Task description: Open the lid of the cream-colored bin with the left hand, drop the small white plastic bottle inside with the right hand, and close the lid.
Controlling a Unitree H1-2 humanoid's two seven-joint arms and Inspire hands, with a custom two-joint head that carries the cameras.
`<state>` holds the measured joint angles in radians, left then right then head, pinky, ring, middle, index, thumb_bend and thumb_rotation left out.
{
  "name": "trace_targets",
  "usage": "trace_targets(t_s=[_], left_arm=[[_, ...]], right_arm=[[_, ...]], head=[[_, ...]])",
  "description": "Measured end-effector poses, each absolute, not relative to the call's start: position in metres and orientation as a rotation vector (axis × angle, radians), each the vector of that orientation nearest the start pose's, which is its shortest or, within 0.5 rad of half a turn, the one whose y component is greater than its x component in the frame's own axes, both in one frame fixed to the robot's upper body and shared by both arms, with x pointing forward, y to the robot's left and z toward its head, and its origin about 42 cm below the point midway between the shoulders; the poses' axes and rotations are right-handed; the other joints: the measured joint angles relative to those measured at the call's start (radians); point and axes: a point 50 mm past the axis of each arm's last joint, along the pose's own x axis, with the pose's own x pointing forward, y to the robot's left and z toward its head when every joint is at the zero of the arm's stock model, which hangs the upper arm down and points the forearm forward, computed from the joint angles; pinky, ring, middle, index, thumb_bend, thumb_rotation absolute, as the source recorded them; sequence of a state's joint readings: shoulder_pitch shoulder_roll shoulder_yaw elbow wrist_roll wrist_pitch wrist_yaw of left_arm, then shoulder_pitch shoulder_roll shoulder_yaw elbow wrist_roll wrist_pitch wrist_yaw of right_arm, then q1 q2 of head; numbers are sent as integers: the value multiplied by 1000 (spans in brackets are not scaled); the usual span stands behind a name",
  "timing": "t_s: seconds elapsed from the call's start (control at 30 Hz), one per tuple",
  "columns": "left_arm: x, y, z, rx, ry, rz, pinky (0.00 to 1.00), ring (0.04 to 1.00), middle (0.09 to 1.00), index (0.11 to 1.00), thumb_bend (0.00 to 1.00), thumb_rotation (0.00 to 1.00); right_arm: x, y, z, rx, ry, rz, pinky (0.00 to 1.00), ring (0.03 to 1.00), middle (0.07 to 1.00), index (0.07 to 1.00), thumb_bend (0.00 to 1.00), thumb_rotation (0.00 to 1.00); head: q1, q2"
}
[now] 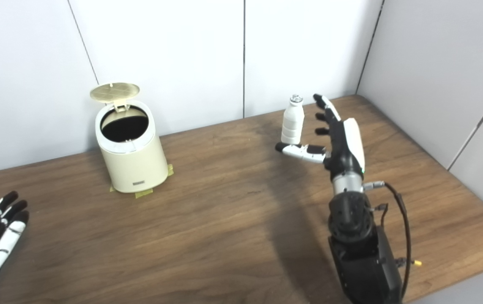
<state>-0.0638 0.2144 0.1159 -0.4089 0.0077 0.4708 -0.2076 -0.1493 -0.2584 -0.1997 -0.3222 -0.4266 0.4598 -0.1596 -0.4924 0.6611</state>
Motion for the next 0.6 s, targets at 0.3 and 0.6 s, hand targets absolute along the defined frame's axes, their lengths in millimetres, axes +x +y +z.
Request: trace_targets(t_s=[0.3,0.6], left_arm=[[283,277,209,230,-17,-118,923,932,922,956,378,436],[282,276,210,277,-13,-144,949,931,926,956,340,380]], right_arm=[[347,-372,220,-768,16,-570,754,877,899,906,895,100],[385,-391,213,-880,84,-511,717,859,890,909,901,79]], head=[[-6,0],[6,2]])
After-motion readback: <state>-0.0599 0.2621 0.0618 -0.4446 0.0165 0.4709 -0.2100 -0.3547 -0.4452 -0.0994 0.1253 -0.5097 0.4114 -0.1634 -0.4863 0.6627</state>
